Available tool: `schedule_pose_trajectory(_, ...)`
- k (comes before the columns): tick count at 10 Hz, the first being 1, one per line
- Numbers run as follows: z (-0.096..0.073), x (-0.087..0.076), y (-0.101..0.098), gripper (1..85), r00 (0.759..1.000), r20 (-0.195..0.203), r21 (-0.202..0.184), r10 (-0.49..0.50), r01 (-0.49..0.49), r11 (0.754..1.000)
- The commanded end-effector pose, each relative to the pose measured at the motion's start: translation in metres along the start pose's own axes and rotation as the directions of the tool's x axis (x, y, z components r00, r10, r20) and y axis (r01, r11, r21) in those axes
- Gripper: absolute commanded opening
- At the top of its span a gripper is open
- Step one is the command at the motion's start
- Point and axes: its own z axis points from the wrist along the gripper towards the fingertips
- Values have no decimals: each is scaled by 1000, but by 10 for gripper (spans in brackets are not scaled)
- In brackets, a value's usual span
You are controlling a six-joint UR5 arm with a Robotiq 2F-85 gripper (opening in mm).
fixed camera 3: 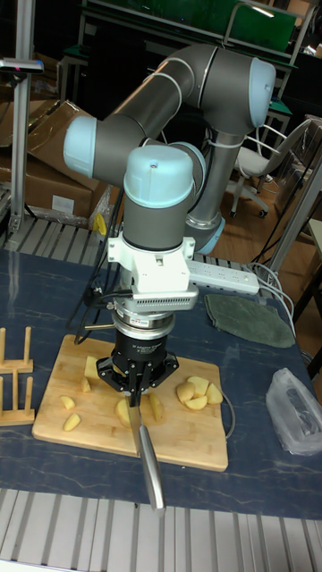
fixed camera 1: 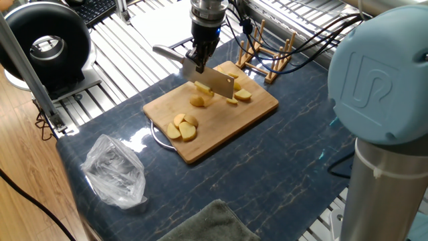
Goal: Chop the potatoes
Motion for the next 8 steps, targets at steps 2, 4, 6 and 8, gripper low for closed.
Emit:
schedule_pose_trajectory(2,0,-1,0,10,1000,6,4,-4,4,1000)
schedule_pose_trajectory(4,2,-2,1,10,1000,10,6,-1,1,1000)
schedule_pose_trajectory(6,2,0,1,10,1000,10,5,-7,7,1000)
schedule_pose_trajectory(8,2,5,-1,10,1000,11,1,-16,16,1000)
